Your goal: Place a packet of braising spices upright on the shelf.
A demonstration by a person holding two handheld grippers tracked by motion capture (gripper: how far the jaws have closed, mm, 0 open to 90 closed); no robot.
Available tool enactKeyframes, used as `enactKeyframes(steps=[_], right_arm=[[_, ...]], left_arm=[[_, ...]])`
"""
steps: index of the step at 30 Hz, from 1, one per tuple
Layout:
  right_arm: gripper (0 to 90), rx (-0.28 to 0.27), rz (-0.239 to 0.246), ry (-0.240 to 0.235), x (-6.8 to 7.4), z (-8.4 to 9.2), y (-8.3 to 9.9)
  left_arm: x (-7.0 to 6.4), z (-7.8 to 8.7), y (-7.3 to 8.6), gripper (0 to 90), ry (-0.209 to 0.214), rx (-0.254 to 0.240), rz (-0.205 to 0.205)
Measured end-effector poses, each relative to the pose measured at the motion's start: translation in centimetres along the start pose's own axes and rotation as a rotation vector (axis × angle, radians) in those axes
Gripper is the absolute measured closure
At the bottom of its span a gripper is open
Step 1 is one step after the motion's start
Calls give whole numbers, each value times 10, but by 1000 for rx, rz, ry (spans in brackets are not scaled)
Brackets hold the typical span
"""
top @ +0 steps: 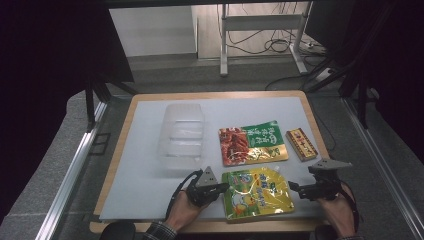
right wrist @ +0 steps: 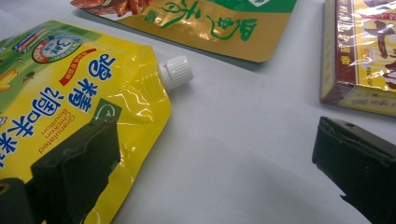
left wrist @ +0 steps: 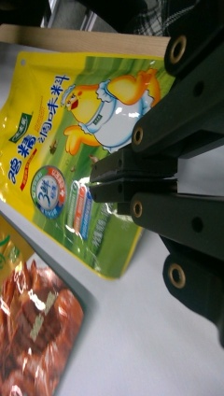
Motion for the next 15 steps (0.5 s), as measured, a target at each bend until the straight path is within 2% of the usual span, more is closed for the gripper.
enactKeyframes(steps=[4, 6, 10, 11, 15], right_arm=[[14, -3, 4, -5, 1, 0, 0], [15, -1, 6, -7, 1, 0, 0], [15, 1, 7, -4, 2, 0, 0], [15, 4, 10, -4, 2, 0, 0], [14, 11, 13, -4, 4, 0, 0]], left_arm=[[-2, -7, -1, 887, 14, 5, -6], [-4, -13, -1, 887, 9, 26, -25], [-3, -15, 0, 897, 14, 36, -21], [-5, -18, 2, 899, -7, 47, -43], [-7, -19, 3, 900, -19, 43, -50]])
Point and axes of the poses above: each handheld gripper's, and its own axes: z roughly backward along the jaws, y roughly out of its underside, x roughly to its left, the point moved 2 cm from there along -z, roughly forward along the jaws, and after that the axes turned 6 degrees about x, right-handed, at the moved point
